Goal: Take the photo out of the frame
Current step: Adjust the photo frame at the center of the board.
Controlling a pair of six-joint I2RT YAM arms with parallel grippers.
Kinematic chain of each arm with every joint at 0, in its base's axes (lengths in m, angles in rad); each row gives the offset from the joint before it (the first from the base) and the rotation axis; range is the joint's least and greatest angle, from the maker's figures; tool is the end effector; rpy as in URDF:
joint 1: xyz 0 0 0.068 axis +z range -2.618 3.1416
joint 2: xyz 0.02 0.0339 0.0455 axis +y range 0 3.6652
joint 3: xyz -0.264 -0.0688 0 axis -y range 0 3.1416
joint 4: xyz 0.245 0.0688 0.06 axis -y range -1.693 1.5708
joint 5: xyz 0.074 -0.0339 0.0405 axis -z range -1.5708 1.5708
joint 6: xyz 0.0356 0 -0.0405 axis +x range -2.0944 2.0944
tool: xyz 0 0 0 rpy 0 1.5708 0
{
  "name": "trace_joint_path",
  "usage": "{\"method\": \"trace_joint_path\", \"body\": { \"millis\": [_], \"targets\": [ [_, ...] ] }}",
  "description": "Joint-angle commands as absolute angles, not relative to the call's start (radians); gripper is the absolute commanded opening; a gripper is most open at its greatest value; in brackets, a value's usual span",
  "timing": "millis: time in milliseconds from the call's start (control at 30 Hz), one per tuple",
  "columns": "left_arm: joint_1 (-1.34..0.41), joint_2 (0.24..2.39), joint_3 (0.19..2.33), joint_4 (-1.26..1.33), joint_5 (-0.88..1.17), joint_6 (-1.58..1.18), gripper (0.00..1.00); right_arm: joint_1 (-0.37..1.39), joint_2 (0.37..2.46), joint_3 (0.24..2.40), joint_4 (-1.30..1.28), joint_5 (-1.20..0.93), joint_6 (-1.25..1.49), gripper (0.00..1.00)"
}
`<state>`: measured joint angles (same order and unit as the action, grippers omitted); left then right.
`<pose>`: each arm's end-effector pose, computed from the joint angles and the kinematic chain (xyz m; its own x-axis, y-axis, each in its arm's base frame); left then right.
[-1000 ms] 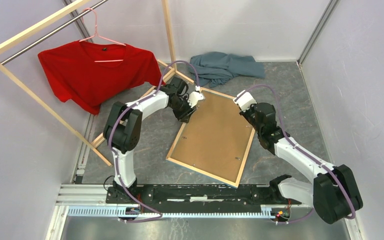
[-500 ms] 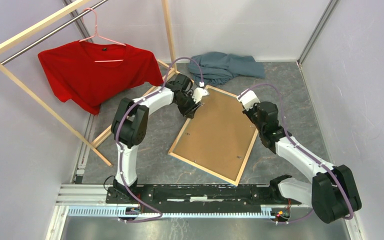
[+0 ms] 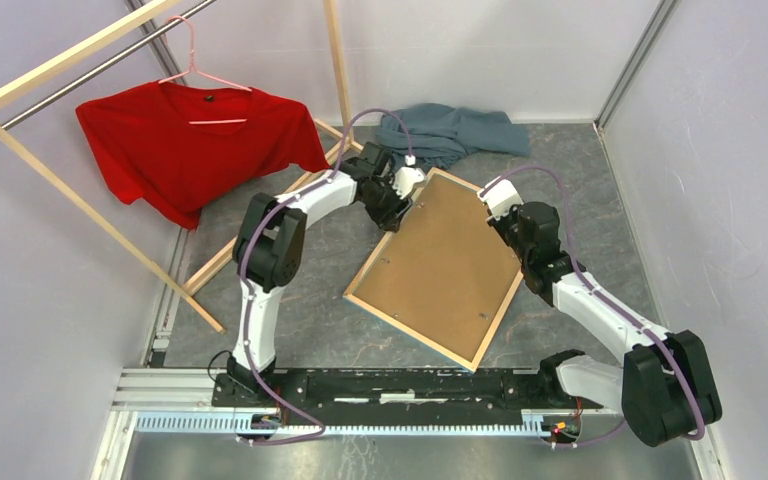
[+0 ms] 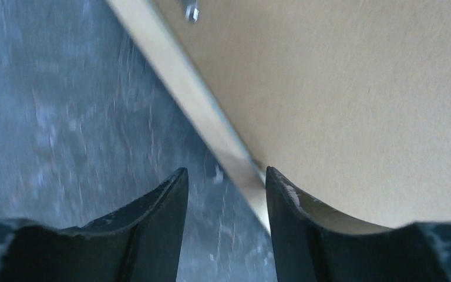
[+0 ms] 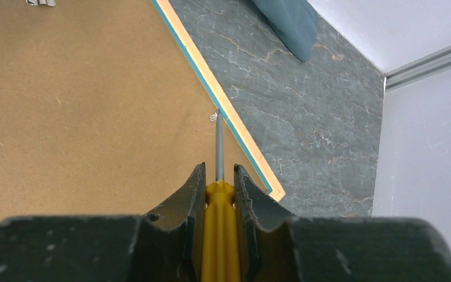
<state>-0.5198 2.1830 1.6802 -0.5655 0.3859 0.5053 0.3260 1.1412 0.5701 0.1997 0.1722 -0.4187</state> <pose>0.3985 -0.2435 0.1703 -0.3667 0.7266 -0.5811 0.9085 0.4141 -0.0555 0.2390 0.0744 0.2320 -0.2473 -0.5064 -0.8260 -0.2899 0.8522 -0.4357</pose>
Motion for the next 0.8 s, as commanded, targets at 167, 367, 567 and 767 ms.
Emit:
{"method": "trace_joint_path", "body": {
  "millis": [167, 367, 567, 767],
  "targets": [
    [-0.477, 1.743, 1.318, -0.574, 0.358, 0.362, 0.63, 0.321, 1.124, 0.618, 0.213, 0.126, -0.397, 0.00],
    [-0.516, 1.578, 1.093, -0.614, 0.280, 0.375, 0.63, 0.321, 1.112, 0.619, 0.209, 0.117, -0.391, 0.00],
    [-0.548, 1.551, 0.982, -0.610, 0.238, 0.364, 0.62, 0.319, 1.098, 0.619, 0.209, 0.114, -0.393, 0.00],
    [-0.579, 1.574, 0.945, -0.562, 0.191, 0.350, 0.55, 0.319, 1.090, 0.617, 0.206, 0.105, -0.393, 0.00]
  ]
}}
